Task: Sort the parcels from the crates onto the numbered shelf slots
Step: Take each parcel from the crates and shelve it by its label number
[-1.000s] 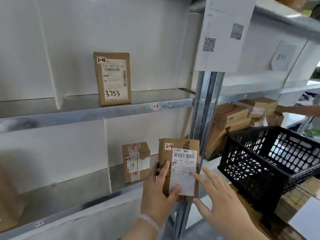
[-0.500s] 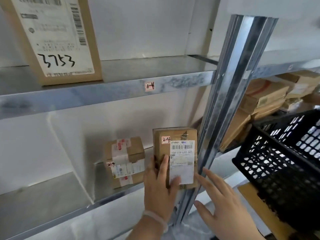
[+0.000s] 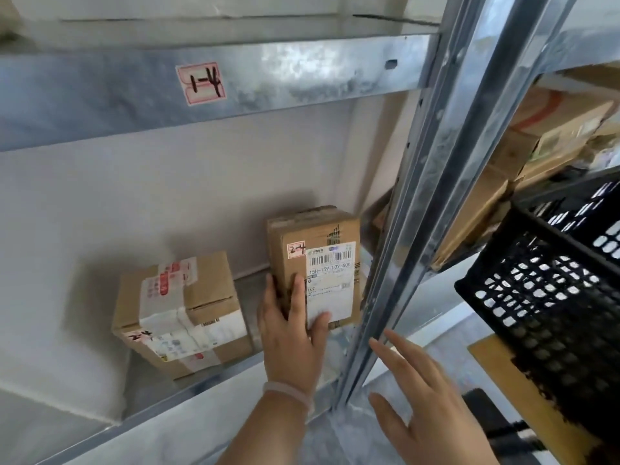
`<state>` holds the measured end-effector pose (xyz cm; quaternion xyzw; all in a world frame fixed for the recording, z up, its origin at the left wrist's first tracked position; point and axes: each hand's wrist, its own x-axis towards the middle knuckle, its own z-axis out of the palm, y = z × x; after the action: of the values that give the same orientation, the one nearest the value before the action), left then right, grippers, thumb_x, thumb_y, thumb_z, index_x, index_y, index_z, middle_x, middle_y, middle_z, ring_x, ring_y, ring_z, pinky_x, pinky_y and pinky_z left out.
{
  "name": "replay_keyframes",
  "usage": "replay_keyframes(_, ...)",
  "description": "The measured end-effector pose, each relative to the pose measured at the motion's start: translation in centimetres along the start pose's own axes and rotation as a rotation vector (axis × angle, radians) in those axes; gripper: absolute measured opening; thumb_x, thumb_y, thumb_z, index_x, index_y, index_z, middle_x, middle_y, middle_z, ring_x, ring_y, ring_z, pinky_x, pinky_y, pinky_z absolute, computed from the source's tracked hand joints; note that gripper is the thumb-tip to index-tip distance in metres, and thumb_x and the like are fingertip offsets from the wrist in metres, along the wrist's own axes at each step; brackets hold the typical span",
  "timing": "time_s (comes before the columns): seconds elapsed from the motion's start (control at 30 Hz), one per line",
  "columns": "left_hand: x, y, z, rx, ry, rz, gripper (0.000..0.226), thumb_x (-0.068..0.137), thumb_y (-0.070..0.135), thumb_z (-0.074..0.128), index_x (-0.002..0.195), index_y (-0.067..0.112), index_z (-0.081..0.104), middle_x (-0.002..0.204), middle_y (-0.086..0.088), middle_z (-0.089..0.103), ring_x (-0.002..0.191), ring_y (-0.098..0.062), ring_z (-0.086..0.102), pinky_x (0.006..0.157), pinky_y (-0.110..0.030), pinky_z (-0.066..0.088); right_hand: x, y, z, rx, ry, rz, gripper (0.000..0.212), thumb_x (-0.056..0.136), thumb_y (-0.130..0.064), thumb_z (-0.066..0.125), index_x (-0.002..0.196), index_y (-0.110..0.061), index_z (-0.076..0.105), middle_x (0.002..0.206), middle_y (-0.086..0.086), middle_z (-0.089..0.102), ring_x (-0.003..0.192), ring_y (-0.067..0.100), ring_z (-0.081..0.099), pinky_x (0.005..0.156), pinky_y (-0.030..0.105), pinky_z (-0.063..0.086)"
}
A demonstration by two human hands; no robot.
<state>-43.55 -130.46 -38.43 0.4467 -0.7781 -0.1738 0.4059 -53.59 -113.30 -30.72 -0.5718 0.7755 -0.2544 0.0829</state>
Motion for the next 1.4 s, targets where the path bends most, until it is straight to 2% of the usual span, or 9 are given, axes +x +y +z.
replay_keyframes(0.13, -0.1, -0.7, 0.9, -0.047, 0.061, 0.049, 0.077, 0.095, 0.045, 0.05, 0.154, 0.043, 0.001, 0.157, -0.021, 0.018, 0.142, -0.04, 0.025, 0.112, -0.049, 0.028, 0.7, 0.7, 0.8, -0.041, -0.084, 0.045, 0.057, 0.087, -0.064, 0.034, 0.128, -0.065, -0.005, 0.147, -0.035, -0.004, 0.143, 0.002, 0.017, 0.115, 0.032, 0.031)
replay_keyframes(0.3, 0.0, -0.9, 2.3, -0.034, 0.088, 0.074, 0.086, 0.091, 0.031, 0.058, 0.154, 0.041, 0.0, 0.157, -0.025, 0.013, 0.141, -0.042, 0.022, 0.113, -0.051, 0.029, 0.8, 1.7, 1.8, 0.002, -0.016, 0.054, 0.058, 0.087, -0.047, 0.061, 0.14, -0.047, 0.036, 0.15, -0.02, 0.031, 0.137, 0.012, 0.037, 0.105, 0.037, 0.039)
replay_keyframes(0.43, -0.4, -1.9, 2.9, 0.016, 0.054, 0.02, 0.108, 0.082, 0.01, 0.074, 0.155, 0.04, 0.0, 0.154, -0.028, 0.02, 0.139, -0.044, 0.028, 0.106, -0.06, 0.04, 0.7, 2.2, 2.3, -0.016, 0.012, 0.061, 0.058, 0.088, -0.046, 0.061, 0.142, -0.045, 0.039, 0.15, -0.018, 0.035, 0.136, 0.01, 0.037, 0.103, 0.037, 0.042)
replay_keyframes(0.67, -2.2, -1.7, 2.1, 0.019, -0.014, 0.064, 0.101, 0.083, 0.022, 0.076, 0.156, 0.035, 0.008, 0.157, -0.022, 0.015, 0.141, -0.042, 0.027, 0.104, -0.059, 0.043, 0.2, 1.7, 2.2, -0.008, -0.013, 0.044, 0.057, 0.09, -0.055, 0.048, 0.143, -0.053, 0.024, 0.152, -0.026, 0.021, 0.141, 0.005, 0.026, 0.11, 0.034, 0.035)
replay_keyframes(0.87, -2.7, -1.0, 0.5, 0.024, -0.102, 0.04, 0.096, 0.085, 0.027, 0.074, 0.155, 0.033, 0.01, 0.16, -0.017, 0.011, 0.144, -0.038, 0.022, 0.104, -0.058, 0.044, 0.1, 0.3, 2.0, -0.026, -0.003, 0.05, 0.058, 0.09, -0.053, 0.05, 0.144, -0.05, 0.027, 0.152, -0.023, 0.025, 0.14, 0.008, 0.031, 0.107, 0.034, 0.036)
replay_keyframes(1.03, -4.6, -0.1, -3.7, 0.08, -0.159, 0.146, 0.067, 0.097, 0.052, 0.041, 0.155, 0.034, 0.012, 0.16, -0.011, 0.024, 0.143, -0.031, 0.029, 0.108, -0.05, 0.041, -0.8, -1.2, 1.2, -0.055, -0.015, -0.001, 0.056, 0.09, -0.047, 0.054, 0.144, -0.04, 0.039, 0.15, -0.016, 0.036, 0.14, 0.012, 0.033, 0.108, 0.039, 0.037)
replay_keyframes(1.13, -5.5, 0.4, -7.0, 0.131, -0.182, 0.172, 0.064, 0.097, 0.055, 0.039, 0.154, 0.035, 0.017, 0.162, -0.005, 0.022, 0.144, -0.028, 0.028, 0.109, -0.044, 0.03, -1.5, -2.0, 0.4, -0.108, -0.046, -0.022, 0.059, 0.09, -0.051, 0.051, 0.146, -0.04, 0.034, 0.153, -0.015, 0.032, 0.144, 0.012, 0.026, 0.115, 0.043, 0.029)
replay_keyframes(1.27, -6.0, 1.1, -10.2, 0.188, -0.322, 0.171, 0.071, 0.098, 0.053, 0.044, 0.153, 0.045, 0.001, 0.165, 0.002, 0.002, 0.15, -0.024, 0.012, 0.116, -0.04, 0.02, -1.7, -3.0, -0.2, -0.184, -0.094, -0.036, 0.068, 0.092, -0.057, 0.047, 0.15, -0.042, 0.017, 0.159, -0.016, 0.017, 0.147, 0.01, 0.011, 0.121, 0.035, 0.011)
replay_keyframes(1.4, -8.0, 2.5, -14.1, 0.303, -0.304, 0.18, 0.067, 0.096, 0.053, 0.05, 0.152, 0.041, 0.016, 0.161, 0.003, 0.027, 0.144, -0.024, 0.032, 0.109, -0.035, 0.023, -2.8, -5.3, -0.9, -0.158, -0.097, -0.115, 0.07, 0.092, -0.058, 0.047, 0.151, -0.042, 0.014, 0.16, -0.015, 0.013, 0.147, 0.01, 0.01, 0.12, 0.032, 0.007)
